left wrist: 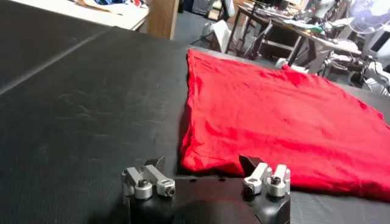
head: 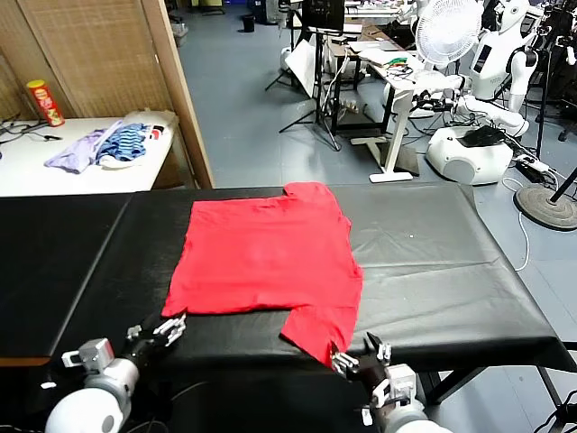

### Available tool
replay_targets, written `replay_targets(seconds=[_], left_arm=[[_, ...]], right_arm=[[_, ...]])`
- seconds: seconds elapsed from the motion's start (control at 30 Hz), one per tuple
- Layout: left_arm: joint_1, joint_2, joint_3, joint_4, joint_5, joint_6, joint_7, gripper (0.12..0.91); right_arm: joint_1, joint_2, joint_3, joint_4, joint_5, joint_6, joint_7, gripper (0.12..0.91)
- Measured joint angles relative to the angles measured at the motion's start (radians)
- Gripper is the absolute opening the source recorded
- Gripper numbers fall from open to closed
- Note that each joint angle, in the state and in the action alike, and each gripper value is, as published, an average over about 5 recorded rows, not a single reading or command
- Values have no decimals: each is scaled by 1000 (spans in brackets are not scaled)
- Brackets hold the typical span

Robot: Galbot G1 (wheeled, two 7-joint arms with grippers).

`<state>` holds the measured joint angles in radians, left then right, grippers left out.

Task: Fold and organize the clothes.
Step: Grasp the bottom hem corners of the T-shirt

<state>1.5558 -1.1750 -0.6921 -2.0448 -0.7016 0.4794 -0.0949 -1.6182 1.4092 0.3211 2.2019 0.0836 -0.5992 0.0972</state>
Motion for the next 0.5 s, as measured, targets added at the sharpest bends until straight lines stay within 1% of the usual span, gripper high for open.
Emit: replay_targets(seconds=[0.07,0.13,0.17,0.23,0.27,0.3,0.37,0.4,0.47,0.5], left_arm=[[-2,0,-1,3,-1,-1,1,798],[-6,1,-1,9,-3,-2,2,796],[-8,2,-1,13,-4,-3,1,791],[-14,2,1,23,-4,-5,2,756],[-17,3,2,28,-4,-7,2,723],[-21,3,3,33,-3,-9,2,674],[-26,3,4,45,-2,-13,3,577],[-29,3,5,50,0,-16,2,511],[-31,3,6,59,2,-20,2,410],[-31,3,7,61,2,-21,2,344]], right_arm=[[0,2,-1,-4,-3,0,1,778],[1,5,-3,-12,-7,1,4,735],[1,7,-4,-15,-9,2,4,701],[1,11,-6,-22,-12,4,5,608],[1,12,-6,-25,-13,5,5,559],[1,13,-7,-27,-14,6,5,493],[0,15,-6,-29,-16,7,5,393],[-1,15,-5,-30,-15,7,7,343],[-4,17,-1,-28,-14,8,12,245],[-6,17,1,-26,-13,8,15,196]])
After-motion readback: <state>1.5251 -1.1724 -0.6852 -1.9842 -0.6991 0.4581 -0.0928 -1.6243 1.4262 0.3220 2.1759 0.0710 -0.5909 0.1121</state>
